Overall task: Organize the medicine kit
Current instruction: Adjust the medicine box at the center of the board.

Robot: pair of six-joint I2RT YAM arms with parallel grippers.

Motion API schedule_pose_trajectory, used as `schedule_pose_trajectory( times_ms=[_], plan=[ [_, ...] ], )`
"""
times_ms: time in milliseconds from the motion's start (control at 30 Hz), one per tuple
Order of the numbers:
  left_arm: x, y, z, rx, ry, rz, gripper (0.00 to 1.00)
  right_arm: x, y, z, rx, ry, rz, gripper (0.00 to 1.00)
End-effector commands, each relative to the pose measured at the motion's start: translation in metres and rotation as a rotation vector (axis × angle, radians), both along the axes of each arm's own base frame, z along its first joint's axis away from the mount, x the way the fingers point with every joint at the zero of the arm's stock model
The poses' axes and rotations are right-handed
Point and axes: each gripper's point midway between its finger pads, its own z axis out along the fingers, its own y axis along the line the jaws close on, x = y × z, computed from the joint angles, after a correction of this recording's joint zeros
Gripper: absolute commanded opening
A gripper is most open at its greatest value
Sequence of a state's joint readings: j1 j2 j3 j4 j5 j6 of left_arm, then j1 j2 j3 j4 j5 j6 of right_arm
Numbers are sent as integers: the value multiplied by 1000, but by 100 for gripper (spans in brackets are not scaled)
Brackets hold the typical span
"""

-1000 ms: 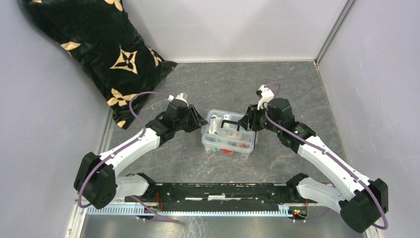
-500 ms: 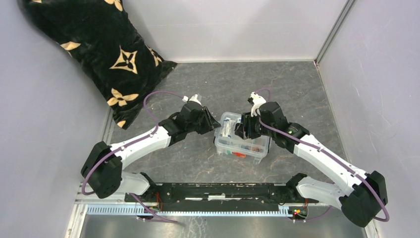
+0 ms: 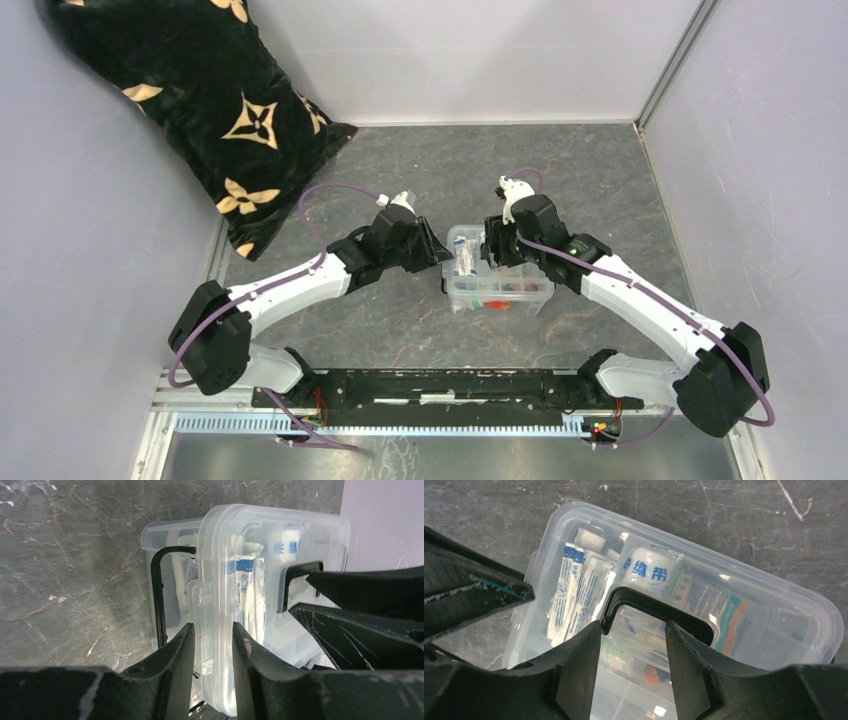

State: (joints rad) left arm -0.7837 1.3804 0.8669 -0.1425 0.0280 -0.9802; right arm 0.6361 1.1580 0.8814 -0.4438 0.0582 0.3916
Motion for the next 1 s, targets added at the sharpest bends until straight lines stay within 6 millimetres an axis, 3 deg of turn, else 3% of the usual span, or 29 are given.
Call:
schedule_pose_trajectory(
  times_ms=[0, 100, 200, 333, 433, 700, 967],
  plan=[
    [-41, 19, -66, 197, 186, -74, 38, 11, -1, -17, -98, 9, 55, 57],
    [-42, 11, -65, 188, 184, -92, 37, 21, 6, -7, -109, -20, 91, 57],
    [-42, 10, -65, 191, 182, -94, 36, 28, 7, 14, -99, -76, 87, 57],
    [-39, 11, -63, 199, 174, -83, 36, 24, 9, 39, -36, -142, 92, 56],
    [-37, 12, -60, 200, 165, -73, 36, 14, 16, 46, 33, -143, 123, 55],
    [-32, 10, -50, 195, 145, -63, 38, -12, 47, 24, 178, -42, 260, 36],
    [-33, 11, -58, 208, 160, -63, 37, -1, 62, 17, 224, -61, 270, 26]
  ],
)
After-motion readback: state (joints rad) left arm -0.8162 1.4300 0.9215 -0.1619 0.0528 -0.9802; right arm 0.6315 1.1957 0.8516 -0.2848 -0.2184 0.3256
